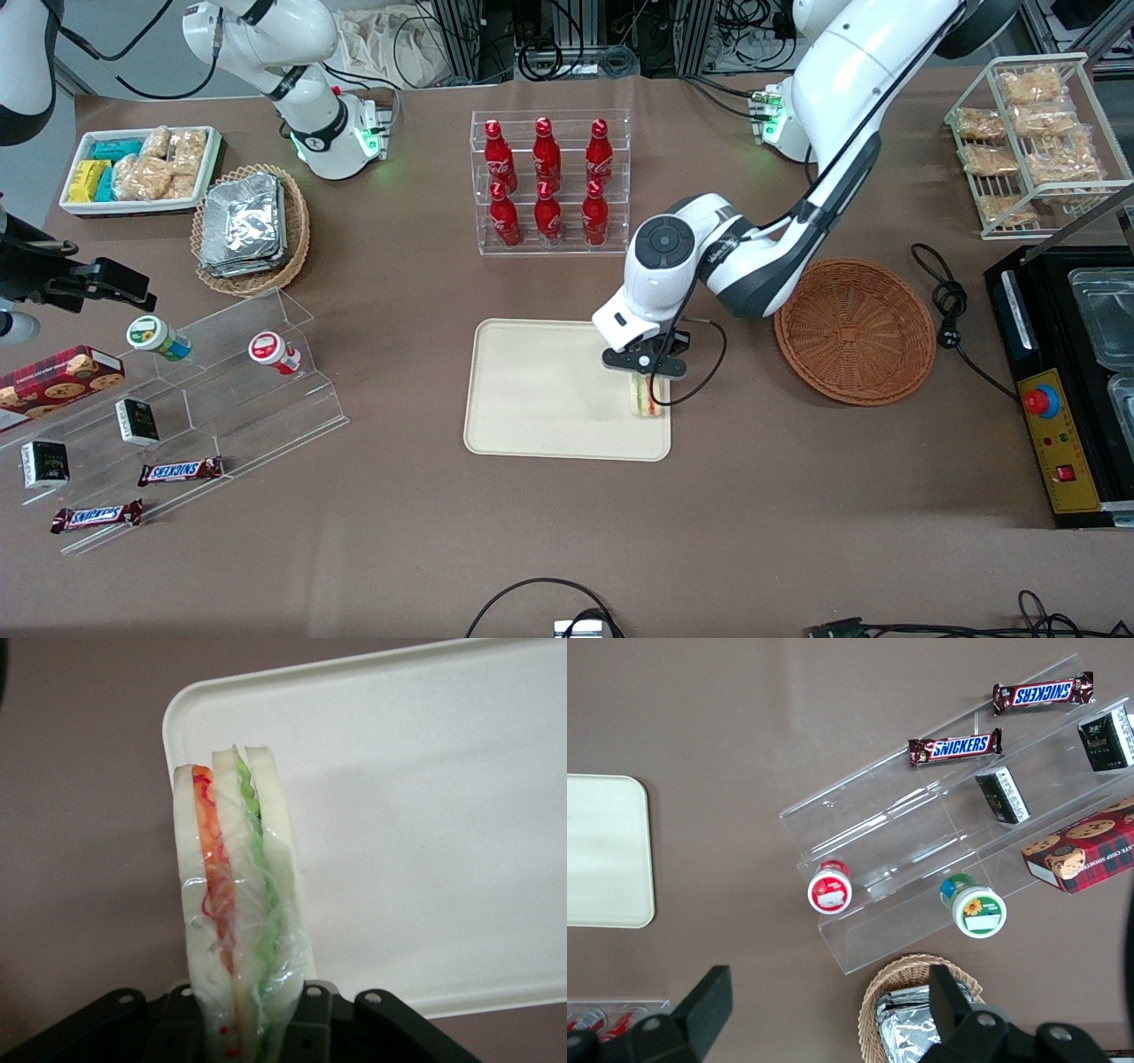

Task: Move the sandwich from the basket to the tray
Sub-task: 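Lower the sandwich onto the tray, open the left gripper, withdraw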

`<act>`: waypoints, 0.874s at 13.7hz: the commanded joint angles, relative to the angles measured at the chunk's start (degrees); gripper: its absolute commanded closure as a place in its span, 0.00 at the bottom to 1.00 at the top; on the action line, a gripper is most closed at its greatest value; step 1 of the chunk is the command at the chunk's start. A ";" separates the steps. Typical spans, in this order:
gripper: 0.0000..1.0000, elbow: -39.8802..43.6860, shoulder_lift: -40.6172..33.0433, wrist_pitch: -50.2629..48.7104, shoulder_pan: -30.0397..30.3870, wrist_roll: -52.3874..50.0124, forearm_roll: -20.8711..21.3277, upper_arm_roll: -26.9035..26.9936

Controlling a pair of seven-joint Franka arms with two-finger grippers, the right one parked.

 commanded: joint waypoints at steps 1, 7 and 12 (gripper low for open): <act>0.75 2.09 2.77 1.01 -1.63 -1.60 2.19 0.08; 0.75 3.59 6.90 1.54 -1.99 -3.61 5.17 0.16; 0.56 4.20 8.93 1.54 -1.99 -6.25 8.51 0.16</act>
